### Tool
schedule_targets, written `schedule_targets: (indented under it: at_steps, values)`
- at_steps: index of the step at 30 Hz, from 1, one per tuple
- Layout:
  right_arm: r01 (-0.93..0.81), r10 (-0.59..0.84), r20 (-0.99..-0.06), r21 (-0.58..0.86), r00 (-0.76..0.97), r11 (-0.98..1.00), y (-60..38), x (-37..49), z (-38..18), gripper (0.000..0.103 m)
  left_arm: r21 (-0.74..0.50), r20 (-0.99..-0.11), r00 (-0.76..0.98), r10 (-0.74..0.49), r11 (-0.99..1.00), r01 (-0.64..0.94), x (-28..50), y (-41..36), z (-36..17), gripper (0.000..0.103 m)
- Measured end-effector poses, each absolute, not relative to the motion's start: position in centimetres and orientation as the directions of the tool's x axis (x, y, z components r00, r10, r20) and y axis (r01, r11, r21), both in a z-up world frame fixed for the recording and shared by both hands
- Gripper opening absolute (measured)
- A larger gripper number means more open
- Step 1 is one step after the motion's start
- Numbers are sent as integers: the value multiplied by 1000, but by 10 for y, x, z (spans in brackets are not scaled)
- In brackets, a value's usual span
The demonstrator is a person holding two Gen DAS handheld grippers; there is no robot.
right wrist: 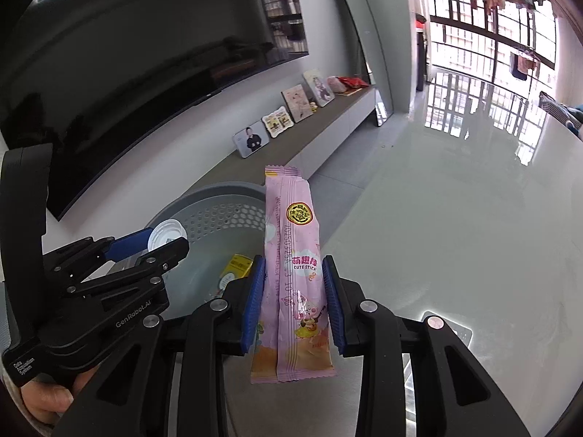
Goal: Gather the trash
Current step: 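Carry the pink wrapper and white cap over the grey basket, then open both tools to drop the wrapper and cap into the basket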
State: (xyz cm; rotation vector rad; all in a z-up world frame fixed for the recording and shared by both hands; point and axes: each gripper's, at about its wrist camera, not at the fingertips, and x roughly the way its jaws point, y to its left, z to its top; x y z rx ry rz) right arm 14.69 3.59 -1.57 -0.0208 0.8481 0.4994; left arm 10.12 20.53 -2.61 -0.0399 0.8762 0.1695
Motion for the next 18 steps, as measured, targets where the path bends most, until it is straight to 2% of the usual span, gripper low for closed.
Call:
schedule_targets:
  at_steps: [11,15,18]
  values:
    - [-523,457,-768,188,449,831,98,171,-40,31,22,-797,577,178,964,-266,95,251,-47,41]
    - [-534,460,-768,185,445,825,105,175,-43,34,24,-783,591,197,957,-288,93,256,-43,63]
    - [-539,462,-762,179,454,823,106,172,-43,47,27,-777,594,208,954,-299,90,258,-41,70]
